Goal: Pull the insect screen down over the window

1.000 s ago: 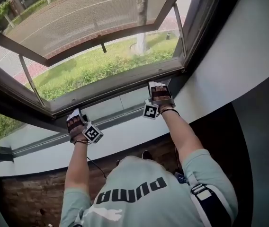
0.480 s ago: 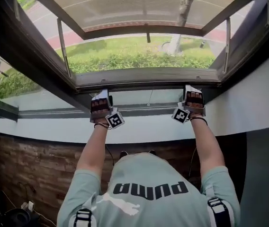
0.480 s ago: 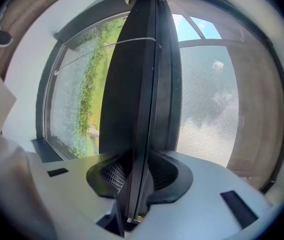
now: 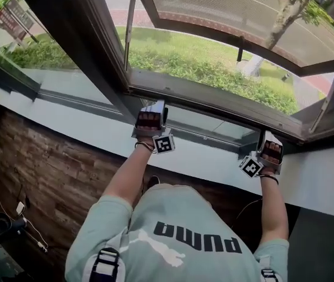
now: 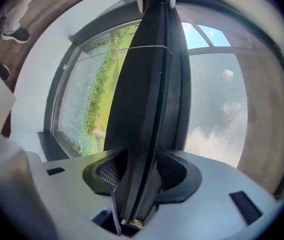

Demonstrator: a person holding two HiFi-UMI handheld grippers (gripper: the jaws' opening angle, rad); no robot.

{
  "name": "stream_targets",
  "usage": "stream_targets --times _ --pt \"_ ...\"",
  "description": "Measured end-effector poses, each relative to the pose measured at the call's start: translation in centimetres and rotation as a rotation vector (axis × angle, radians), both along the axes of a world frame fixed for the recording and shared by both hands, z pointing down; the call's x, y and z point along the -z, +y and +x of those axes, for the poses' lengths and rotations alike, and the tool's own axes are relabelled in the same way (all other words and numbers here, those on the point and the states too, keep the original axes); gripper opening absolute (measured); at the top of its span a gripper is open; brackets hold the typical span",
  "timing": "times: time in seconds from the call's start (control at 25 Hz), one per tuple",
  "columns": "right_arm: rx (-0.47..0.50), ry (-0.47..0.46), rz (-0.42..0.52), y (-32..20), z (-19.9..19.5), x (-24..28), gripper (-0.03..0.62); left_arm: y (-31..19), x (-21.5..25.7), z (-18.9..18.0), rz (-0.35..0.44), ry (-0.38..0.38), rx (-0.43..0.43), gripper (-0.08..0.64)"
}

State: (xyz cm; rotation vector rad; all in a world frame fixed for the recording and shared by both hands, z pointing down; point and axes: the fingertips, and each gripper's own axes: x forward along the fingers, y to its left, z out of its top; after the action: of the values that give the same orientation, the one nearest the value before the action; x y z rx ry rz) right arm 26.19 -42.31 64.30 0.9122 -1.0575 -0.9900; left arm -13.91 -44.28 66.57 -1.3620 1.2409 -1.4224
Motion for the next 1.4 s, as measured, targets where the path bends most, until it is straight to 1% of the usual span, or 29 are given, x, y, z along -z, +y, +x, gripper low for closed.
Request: stream_targets --times 0.04,0.12,0.16,0.2,0.28,0.36,0.4,0.48,0.56,0.6,0.64,0.72,0.84,0.92,1.0,1.08,1.16,1.24,1.32,1.4 --pt "-0.009 0.008 0.010 -0.1 0.1 -0.2 0.173 -0.3 0.1 0.0 0.019 0.010 -0.009 0.377" --pt "-0.029 -0.015 0.063 -0.7 0.1 -0.4 0.190 -0.7 -0.4 0.1 0.037 0.052 -0.020 0.378" --pt "-0.030 -0.036 0.097 -1.1 0.0 -0.6 0.190 -0.9 -0.9 0.2 0.028 0.072 -0.023 0.395" --pt "-0.021 -0.053 0.128 -1.4 -0.1 -0.9 0.190 -0.9 -1.5 0.2 0.013 0.083 -0.024 0.439" --pt "0.011 -0.066 0.153 -1.5 -0.2 -1.4 0.229 -0.7 -2.4 0.1 -0.017 0.080 -0.021 0.474" --pt "0.031 -0.057 0.134 -1.2 -0.3 -1.5 0.227 -0.4 -2.2 0.0 -0.037 0.086 -0.020 0.471" --pt "0.024 -0.055 0.107 -1.0 -0.4 -1.4 0.225 -0.1 -1.9 0.0 -0.050 0.098 -0.019 0.457" --pt "-0.028 -0.049 0.034 -0.4 -0.6 -1.1 0.226 0.4 -1.5 0.2 -0.082 0.131 -0.021 0.404" --pt "-0.075 -0.013 -0.026 -0.1 -0.9 -1.1 0.226 0.5 -1.4 0.3 -0.100 0.162 -0.019 0.397" --pt "-0.088 0.011 -0.034 -0.1 -1.0 -1.2 0.227 0.4 -1.5 0.2 -0.102 0.171 -0.013 0.397" --pt "-0.098 0.028 -0.026 -0.2 -1.1 -1.2 0.227 0.3 -1.6 0.1 -0.100 0.166 -0.010 0.397" --pt "-0.119 0.024 0.022 -0.6 -0.9 -1.1 0.227 0.2 -1.7 -0.1 -0.094 0.123 -0.004 0.399" --pt "-0.132 -0.039 0.123 -1.1 -0.5 -0.9 0.227 0.0 -1.1 -0.4 -0.089 0.025 0.031 0.399" --pt "-0.139 -0.076 0.152 -1.2 -0.3 -0.6 0.232 -0.1 0.1 -0.4 -0.077 -0.017 0.066 0.384" --pt "-0.147 -0.079 0.119 -1.2 -0.4 -0.2 0.232 -0.4 1.4 -0.4 -0.072 -0.023 0.109 0.358" --pt "-0.141 -0.089 0.057 -0.8 -0.8 -0.3 0.232 -0.5 1.8 -0.6 -0.077 -0.009 0.153 0.359" --pt "-0.129 -0.104 0.009 -0.4 -1.3 -0.6 0.232 -0.2 1.7 -1.1 -0.072 -0.025 0.175 0.360" --pt "-0.116 -0.112 -0.011 -0.2 -1.5 -0.5 0.232 0.1 1.7 -1.5 -0.068 -0.044 0.158 0.360" --pt "-0.094 -0.114 -0.011 -0.2 -1.4 -0.1 0.232 0.1 1.7 -1.4 -0.067 -0.047 0.127 0.362" --pt "-0.071 -0.097 -0.011 -0.5 -1.3 0.1 0.232 0.0 1.4 -1.3 -0.076 -0.044 0.114 0.362"
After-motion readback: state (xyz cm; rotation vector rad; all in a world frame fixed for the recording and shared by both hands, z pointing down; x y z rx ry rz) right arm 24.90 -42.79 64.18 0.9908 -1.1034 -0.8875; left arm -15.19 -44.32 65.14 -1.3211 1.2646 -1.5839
